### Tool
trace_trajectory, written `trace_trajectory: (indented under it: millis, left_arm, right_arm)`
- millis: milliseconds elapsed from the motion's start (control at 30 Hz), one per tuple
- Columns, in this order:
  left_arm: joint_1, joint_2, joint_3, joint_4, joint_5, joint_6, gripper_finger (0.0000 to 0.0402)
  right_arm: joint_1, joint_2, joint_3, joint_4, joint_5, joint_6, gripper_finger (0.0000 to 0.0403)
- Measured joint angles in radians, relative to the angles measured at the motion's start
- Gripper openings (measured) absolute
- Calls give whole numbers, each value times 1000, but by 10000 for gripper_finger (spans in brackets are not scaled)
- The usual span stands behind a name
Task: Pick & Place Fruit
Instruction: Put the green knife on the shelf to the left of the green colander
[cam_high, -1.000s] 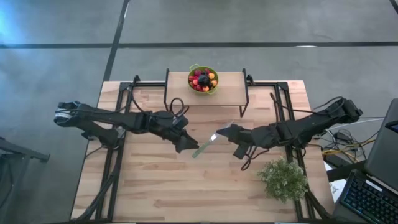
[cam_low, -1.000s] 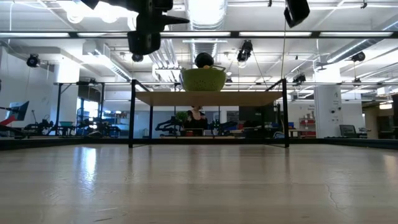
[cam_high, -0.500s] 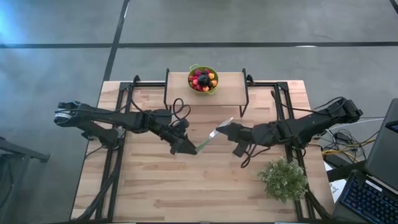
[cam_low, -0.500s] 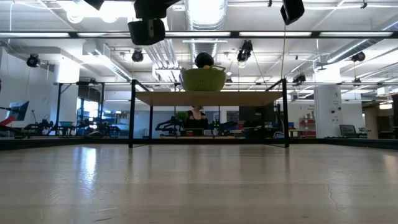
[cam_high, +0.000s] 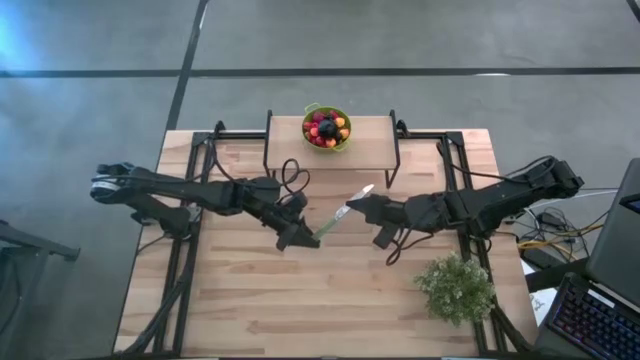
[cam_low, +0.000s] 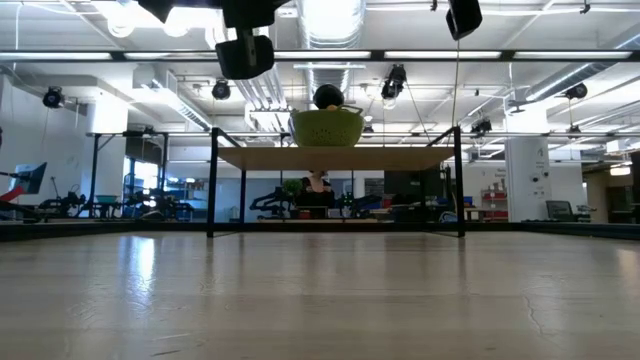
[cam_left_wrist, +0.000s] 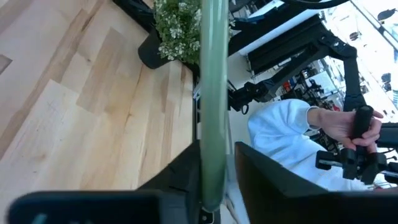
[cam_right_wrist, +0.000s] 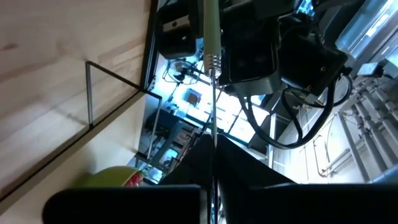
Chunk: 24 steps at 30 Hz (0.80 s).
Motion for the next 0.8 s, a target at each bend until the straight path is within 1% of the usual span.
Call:
trace_trajectory:
  millis: [133, 200, 433, 500, 633, 800]
  left_arm:
    - [0, 1, 0, 4, 0, 4, 55]
    - [0, 1, 0, 8, 2, -5, 39]
    - [0, 1, 0, 11, 1, -11, 38]
    - [0, 1, 0, 15, 1, -9, 38]
    - [0, 1, 0, 25, -1, 11, 37]
    - [0, 1, 0, 33, 11, 35, 37]
  right_arm:
    - [0, 0, 0, -7, -3, 0, 8]
    - [0, 0, 0, -8, -2, -4, 9]
    - [0, 0, 0, -10, 2, 18, 10]
    - [0, 0, 0, 3, 8, 52, 16]
    - [0, -5, 0, 15, 12, 141, 42]
    - [0, -21, 1, 14, 22, 253, 84]
